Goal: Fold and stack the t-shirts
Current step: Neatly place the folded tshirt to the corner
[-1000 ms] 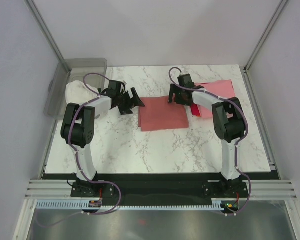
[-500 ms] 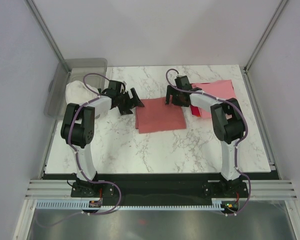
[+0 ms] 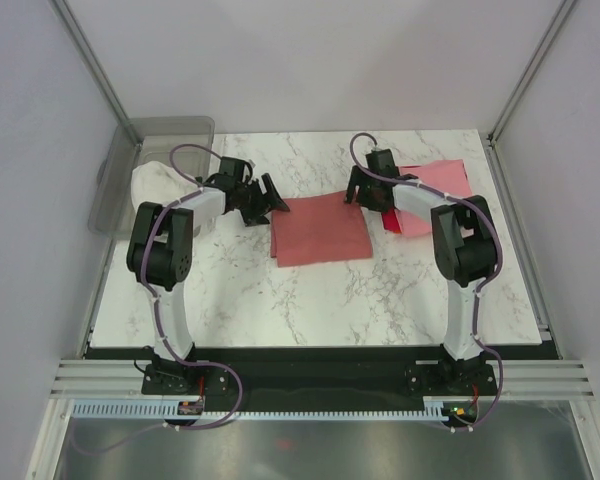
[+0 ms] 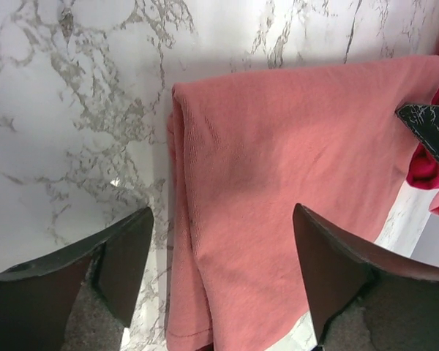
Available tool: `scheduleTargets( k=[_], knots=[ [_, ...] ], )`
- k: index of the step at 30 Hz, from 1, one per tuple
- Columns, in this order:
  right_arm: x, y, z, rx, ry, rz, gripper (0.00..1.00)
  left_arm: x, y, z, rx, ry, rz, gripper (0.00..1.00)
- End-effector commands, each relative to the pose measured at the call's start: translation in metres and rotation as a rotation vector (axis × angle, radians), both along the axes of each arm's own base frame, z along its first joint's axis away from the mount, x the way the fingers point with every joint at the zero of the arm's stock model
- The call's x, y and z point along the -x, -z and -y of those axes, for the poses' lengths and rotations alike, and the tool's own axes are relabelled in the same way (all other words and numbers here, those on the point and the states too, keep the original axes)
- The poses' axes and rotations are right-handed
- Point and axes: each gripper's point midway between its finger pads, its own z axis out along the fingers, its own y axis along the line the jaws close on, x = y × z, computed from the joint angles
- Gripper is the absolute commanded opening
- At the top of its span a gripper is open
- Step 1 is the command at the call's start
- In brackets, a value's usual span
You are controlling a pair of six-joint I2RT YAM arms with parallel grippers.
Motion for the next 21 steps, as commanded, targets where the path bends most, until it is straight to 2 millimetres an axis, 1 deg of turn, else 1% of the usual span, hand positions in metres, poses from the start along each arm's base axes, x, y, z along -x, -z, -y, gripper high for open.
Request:
scheduleTargets(
  k=[1,2,3,4,8,11,14,15,16,17,18,19,20,21],
  knots=[
    [-0.005,0.000,-0.007,-0.025,0.002,-0.003,0.82,0.002,0.019,0.006,0.000,-0.005,-0.064,0.83],
    [-0.005,0.004,-0.008,-0.024,0.003,-0.012,0.82,0.003,0.023,0.007,-0.004,-0.005,-0.073,0.81],
    [-0.004,0.006,-0.008,-0.021,0.003,-0.019,0.80,0.001,0.021,0.010,-0.004,-0.002,-0.071,0.79],
    [-0.002,0.007,-0.015,-0.048,-0.024,-0.031,0.77,0.001,0.024,0.010,-0.006,-0.001,-0.077,0.78],
    [-0.003,0.010,-0.026,-0.058,-0.050,-0.039,0.71,0.000,0.027,0.007,-0.038,-0.010,-0.087,0.74],
    [-0.002,0.012,-0.030,-0.043,-0.059,-0.042,0.66,-0.001,0.028,0.009,-0.040,-0.003,-0.084,0.65],
    [-0.004,0.011,-0.032,-0.035,-0.061,-0.040,0.58,-0.003,0.030,0.011,-0.044,0.004,-0.084,0.59],
    [-0.004,0.011,-0.032,-0.032,-0.063,-0.038,0.54,-0.004,0.029,0.012,-0.043,0.006,-0.082,0.54],
    [-0.005,0.010,-0.034,-0.028,-0.070,-0.037,0.51,-0.004,0.034,0.012,-0.044,0.007,-0.093,0.51],
    [-0.004,0.015,-0.036,-0.018,-0.077,-0.045,0.48,-0.005,0.034,0.013,-0.044,0.007,-0.095,0.47],
    [-0.005,0.015,-0.037,-0.012,-0.082,-0.046,0.44,-0.006,0.035,0.014,-0.045,0.008,-0.100,0.44],
    [-0.007,0.013,-0.039,-0.003,-0.091,-0.045,0.41,-0.005,0.037,0.014,-0.046,0.008,-0.108,0.43],
    [-0.007,0.014,-0.040,0.004,-0.096,-0.047,0.38,-0.005,0.039,0.016,-0.049,0.010,-0.111,0.42],
    [-0.007,0.012,-0.044,0.008,-0.106,-0.039,0.30,-0.008,0.036,0.018,-0.049,0.014,-0.102,0.39]
  ],
)
